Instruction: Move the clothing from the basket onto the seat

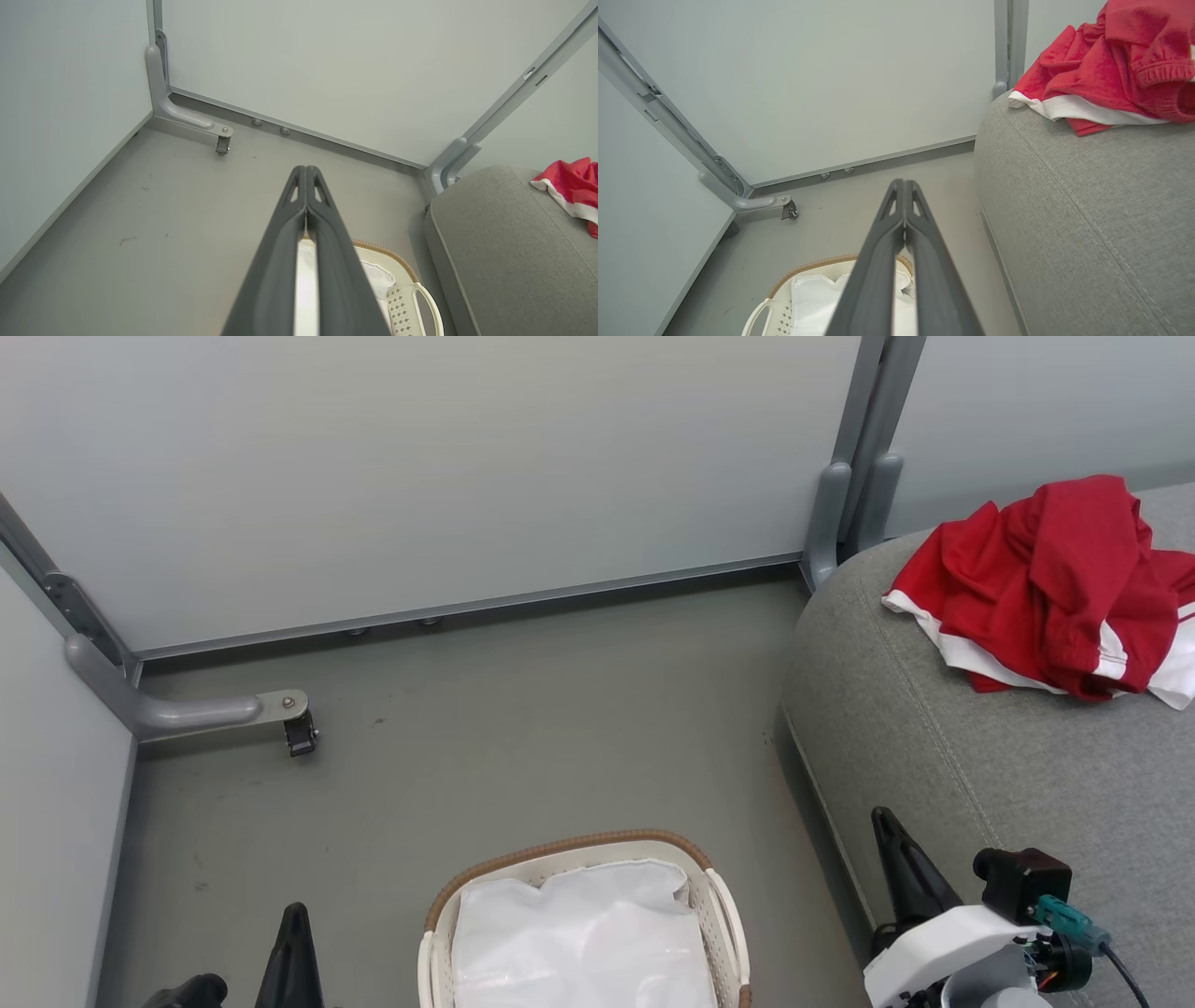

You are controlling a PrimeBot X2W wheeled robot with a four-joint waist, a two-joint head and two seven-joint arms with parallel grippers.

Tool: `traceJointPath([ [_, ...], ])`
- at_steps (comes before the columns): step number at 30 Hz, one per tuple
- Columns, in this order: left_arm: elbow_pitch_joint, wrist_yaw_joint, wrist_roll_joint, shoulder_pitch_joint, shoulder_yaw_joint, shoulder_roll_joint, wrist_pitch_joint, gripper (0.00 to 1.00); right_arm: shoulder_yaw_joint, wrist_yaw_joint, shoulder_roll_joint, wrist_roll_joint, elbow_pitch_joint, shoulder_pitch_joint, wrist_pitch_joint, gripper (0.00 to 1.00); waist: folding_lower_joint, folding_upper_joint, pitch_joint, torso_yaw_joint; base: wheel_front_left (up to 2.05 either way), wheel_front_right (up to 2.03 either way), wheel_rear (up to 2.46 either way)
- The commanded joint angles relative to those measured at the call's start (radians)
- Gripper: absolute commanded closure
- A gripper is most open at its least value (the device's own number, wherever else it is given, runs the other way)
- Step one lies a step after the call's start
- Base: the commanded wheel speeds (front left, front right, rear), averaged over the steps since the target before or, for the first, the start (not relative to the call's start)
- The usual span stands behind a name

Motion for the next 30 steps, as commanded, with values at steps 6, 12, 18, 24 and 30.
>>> traceJointPath([
  [6,-0.015,-0.014,-0.12,-0.049,0.02,0.002,0.032,1.0,-0.02,0.0,-0.012,0.14,-0.024,-0.024,0.028,1.0,0.0001,0.0,0.0,-0.002,0.0,0.0,0.0],
  [12,-0.015,-0.019,-0.21,-0.066,0.031,0.003,0.058,1.0,-0.034,0.0,-0.016,0.245,-0.028,-0.028,0.051,1.0,0.0001,0.0,0.0,-0.003,0.0,0.0,0.0],
  [18,-0.015,-0.023,-0.292,-0.082,0.041,0.003,0.082,1.0,-0.046,0.0,-0.019,0.339,-0.033,-0.031,0.072,1.0,0.0001,0.0,0.0,-0.005,0.0,0.0,0.0],
  [24,-0.016,-0.028,-0.372,-0.098,0.05,0.003,0.106,1.0,-0.059,0.0,-0.021,0.43,-0.037,-0.033,0.093,1.0,0.0001,0.0,0.0,-0.006,0.0,0.0,0.0],
  [30,-0.016,-0.032,-0.444,-0.112,0.059,0.004,0.126,1.0,-0.072,0.0,-0.024,0.511,-0.04,-0.036,0.113,1.0,0.0001,0.0,0.0,-0.008,0.0,0.0,0.0],
])
